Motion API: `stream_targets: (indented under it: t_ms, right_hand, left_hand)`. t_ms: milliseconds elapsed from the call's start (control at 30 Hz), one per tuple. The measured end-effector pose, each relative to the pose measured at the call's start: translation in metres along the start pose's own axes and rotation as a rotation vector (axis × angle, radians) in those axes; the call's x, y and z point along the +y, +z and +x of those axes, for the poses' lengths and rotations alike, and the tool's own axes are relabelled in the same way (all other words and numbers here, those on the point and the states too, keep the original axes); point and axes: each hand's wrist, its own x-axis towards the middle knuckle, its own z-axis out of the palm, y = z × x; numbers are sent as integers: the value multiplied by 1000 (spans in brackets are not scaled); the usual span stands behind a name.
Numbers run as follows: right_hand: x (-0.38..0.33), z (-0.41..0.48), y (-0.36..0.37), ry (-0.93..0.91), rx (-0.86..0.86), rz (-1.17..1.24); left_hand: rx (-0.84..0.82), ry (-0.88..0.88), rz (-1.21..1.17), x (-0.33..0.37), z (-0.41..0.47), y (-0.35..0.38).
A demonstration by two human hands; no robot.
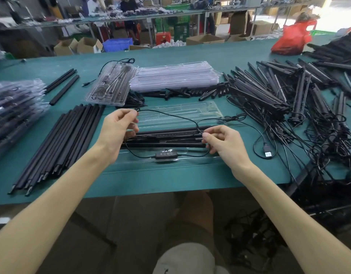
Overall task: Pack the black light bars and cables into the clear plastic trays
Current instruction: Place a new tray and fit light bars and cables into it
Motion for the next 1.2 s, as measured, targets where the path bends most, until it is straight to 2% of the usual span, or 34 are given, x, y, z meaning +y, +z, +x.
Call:
stream_targets:
  t_ms: [467, 667, 1000, 1100, 1200]
  right_hand:
    - [2, -2, -1, -8, -14, -4]
    - [-1, -4, -4, -38, -77, 21]
    - [-5, -8, -2, -94, -180, -78]
    - [-5, -7, -1, -96, -171, -89]
    - [-4, -7, -1, -98, -153, -100]
  left_hand:
    - [112, -45, -25, -4, -1, -4]
    - [5, -16, -12, -7, -3, -3]
    - [-279, 64, 87, -3, -12, 18]
    - [-364, 109, 234, 2, -15, 23]
    - [-446, 186, 510, 6, -14, 20]
